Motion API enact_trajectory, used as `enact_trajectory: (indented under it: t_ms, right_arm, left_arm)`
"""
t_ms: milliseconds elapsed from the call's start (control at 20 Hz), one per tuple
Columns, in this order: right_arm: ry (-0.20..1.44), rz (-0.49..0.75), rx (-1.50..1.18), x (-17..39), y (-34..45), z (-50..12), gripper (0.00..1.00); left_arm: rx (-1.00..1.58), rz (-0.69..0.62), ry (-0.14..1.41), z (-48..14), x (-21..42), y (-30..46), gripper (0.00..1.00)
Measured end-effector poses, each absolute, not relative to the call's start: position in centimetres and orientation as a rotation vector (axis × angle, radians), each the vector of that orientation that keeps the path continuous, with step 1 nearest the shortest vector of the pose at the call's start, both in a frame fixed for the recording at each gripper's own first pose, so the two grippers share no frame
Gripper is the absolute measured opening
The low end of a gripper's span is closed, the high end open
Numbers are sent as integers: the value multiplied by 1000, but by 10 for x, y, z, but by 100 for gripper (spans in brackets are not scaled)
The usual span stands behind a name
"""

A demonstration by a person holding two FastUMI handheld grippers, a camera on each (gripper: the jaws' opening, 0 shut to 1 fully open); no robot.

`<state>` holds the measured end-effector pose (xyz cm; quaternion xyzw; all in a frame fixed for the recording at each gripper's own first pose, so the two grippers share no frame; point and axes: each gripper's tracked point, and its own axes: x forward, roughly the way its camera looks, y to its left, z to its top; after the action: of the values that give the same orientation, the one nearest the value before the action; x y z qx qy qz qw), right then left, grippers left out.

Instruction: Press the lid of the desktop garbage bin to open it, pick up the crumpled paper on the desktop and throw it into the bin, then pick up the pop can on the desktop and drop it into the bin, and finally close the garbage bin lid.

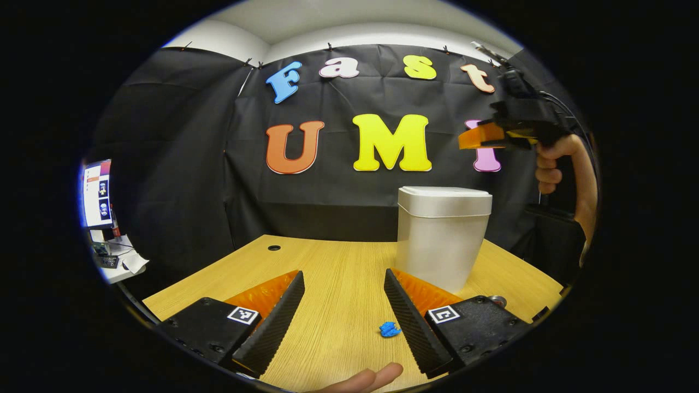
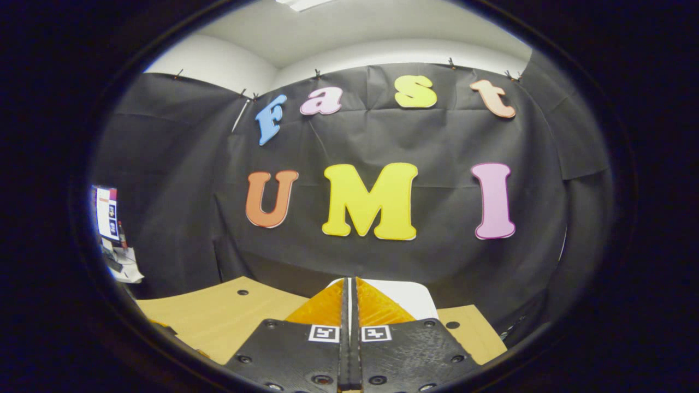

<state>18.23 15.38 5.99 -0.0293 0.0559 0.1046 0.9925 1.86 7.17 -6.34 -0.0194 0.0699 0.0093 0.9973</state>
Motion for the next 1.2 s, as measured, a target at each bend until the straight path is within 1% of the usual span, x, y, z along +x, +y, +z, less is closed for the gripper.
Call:
enact_trajectory:
  t_ms: [100, 300, 450, 600, 750, 1000, 1200]
  right_arm:
    - [176, 182, -102, 202, 158, 36, 0]
    - [290, 167, -113, 211, 162, -1, 0]
    - [294, 128, -107, 217, 150, -9, 0]
    - [353, 131, -16, 221, 143, -32, 0]
    - [338, 144, 48, 225, 143, -28, 1]
    - [278, 107, -36, 222, 143, -38, 1]
    - [264, 122, 10, 223, 141, -33, 1]
  left_arm:
    - [-48, 22, 145, -65, 20, 74, 96]
    - [-33, 30, 147, -66, 22, 79, 96]
    - [-35, 37, 152, -68, 23, 83, 96]
    - [-43, 38, 164, -73, 25, 82, 96]
    - [-44, 35, 172, -75, 27, 81, 96]
    - [-41, 32, 177, -76, 26, 78, 96]
    - [-46, 24, 164, -71, 25, 76, 96]
